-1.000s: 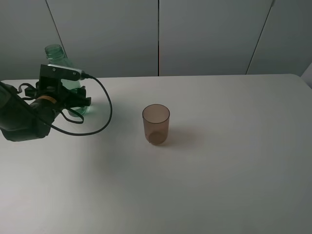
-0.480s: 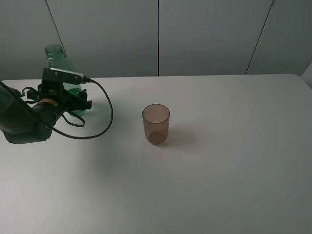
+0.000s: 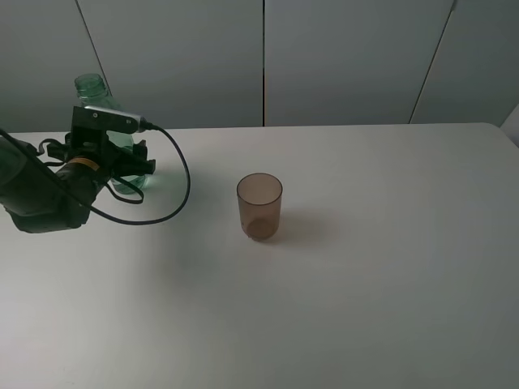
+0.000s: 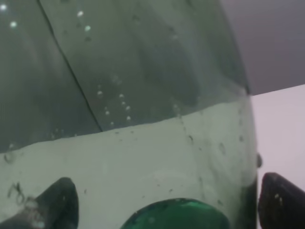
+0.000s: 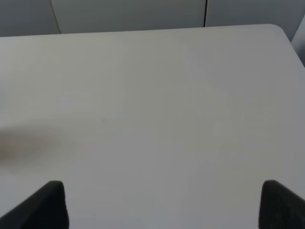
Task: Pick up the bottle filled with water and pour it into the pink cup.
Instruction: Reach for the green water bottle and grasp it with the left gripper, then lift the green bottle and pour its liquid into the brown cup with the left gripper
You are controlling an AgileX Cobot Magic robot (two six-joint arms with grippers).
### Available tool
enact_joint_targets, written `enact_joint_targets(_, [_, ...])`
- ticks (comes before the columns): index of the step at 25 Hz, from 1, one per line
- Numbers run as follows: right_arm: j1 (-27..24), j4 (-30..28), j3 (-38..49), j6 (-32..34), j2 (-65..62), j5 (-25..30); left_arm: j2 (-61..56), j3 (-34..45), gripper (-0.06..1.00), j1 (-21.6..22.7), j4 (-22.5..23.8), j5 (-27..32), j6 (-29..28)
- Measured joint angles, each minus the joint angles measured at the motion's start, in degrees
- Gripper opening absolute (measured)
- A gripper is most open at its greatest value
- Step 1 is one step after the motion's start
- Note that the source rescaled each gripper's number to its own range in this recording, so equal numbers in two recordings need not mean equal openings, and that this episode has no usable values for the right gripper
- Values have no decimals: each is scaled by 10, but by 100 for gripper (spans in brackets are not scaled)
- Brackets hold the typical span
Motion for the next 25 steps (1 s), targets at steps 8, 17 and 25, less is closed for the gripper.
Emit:
enact_joint_targets(8, [0, 0, 0, 0, 0, 0, 0, 0, 2, 0, -8, 2, -2])
enact_joint_targets(17, [0, 0, 0, 0, 0, 0, 0, 0, 1, 0, 17, 1, -1])
enact_joint_targets(25, [0, 0, 0, 0, 0, 0, -52, -17, 0, 0, 107, 13, 26])
